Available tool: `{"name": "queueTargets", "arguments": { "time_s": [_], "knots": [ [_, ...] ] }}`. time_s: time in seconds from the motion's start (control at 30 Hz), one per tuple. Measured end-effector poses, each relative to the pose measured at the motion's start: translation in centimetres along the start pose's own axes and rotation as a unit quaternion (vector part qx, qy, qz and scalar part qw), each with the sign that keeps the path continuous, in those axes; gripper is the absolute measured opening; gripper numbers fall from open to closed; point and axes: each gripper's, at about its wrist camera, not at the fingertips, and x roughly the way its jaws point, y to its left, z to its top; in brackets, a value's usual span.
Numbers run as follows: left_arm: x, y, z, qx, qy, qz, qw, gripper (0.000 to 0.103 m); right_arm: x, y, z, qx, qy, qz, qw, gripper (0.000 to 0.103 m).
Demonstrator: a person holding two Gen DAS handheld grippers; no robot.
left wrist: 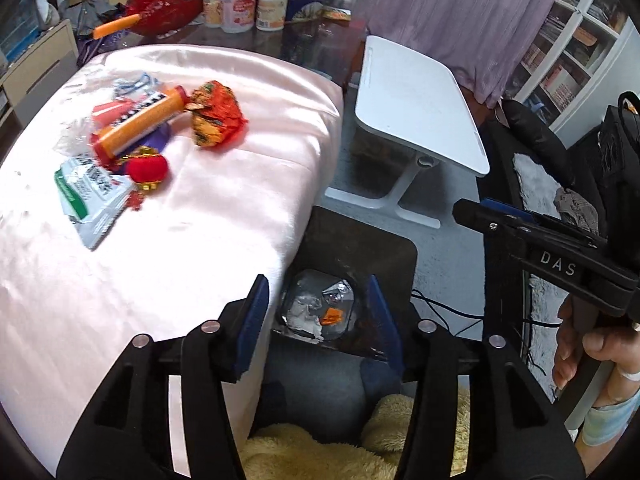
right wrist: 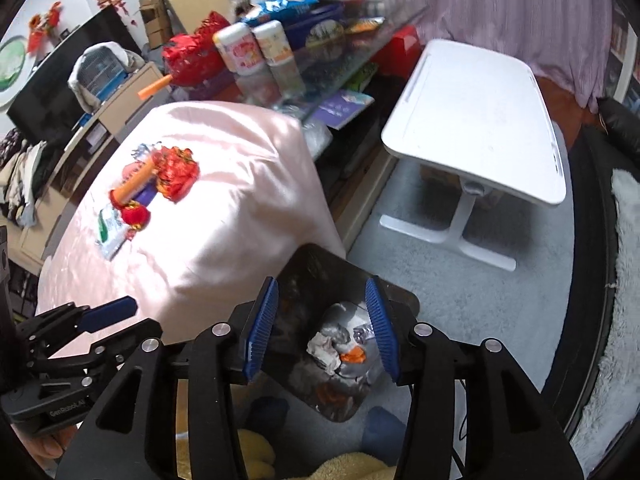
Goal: Collect trash
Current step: 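Move both grippers over the bin and release the blister pack and tissue, then grasp the red-orange candy wrapper with the right gripper while the left grasps the green-white packet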
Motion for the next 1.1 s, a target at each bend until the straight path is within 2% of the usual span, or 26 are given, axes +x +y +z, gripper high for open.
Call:
{"name": "queueTargets", "arguments": {
  "time_s": [0.1, 0.33, 0.57, 0.73, 1.0, 1.1],
  "knots": [
    [-2.0, 2.1, -0.3, -0.010, -0.018, 0.032, 0.9993, 0.064, 0.0, 1.9, 0.6, -0.016, -0.006, 0.004, 1.000, 0.056],
    [-5.1, 9.4, -0.8, -0.077, -0.042, 0.074, 0.9933, 0.067, 1.2, 6.9, 2.4, -0.054, -0.007, 0.028, 0.998, 0.057],
    [-5.2, 15.5, -0.2, -0.125, -0.044, 0.106, 0.9854, 0.067, 4.1, 11.6, 4.9, -0.083, -0.009, 0.046, 0.995, 0.057],
    [-3.5, 18.0, 1.4, -0.148, -0.042, 0.100, 0.9831, 0.066, 6.3, 13.4, 6.8, -0.096, -0.011, 0.053, 0.994, 0.057],
    [0.3, 18.7, 3.7, -0.146, -0.027, 0.084, 0.9854, 0.066, 10.4, 14.5, 9.0, -0.092, -0.001, 0.062, 0.994, 0.057],
    [1.5, 19.1, 4.3, -0.152, -0.021, 0.073, 0.9854, 0.060, 11.7, 15.3, 9.2, -0.098, 0.005, 0.070, 0.993, 0.057]
  ]
}}
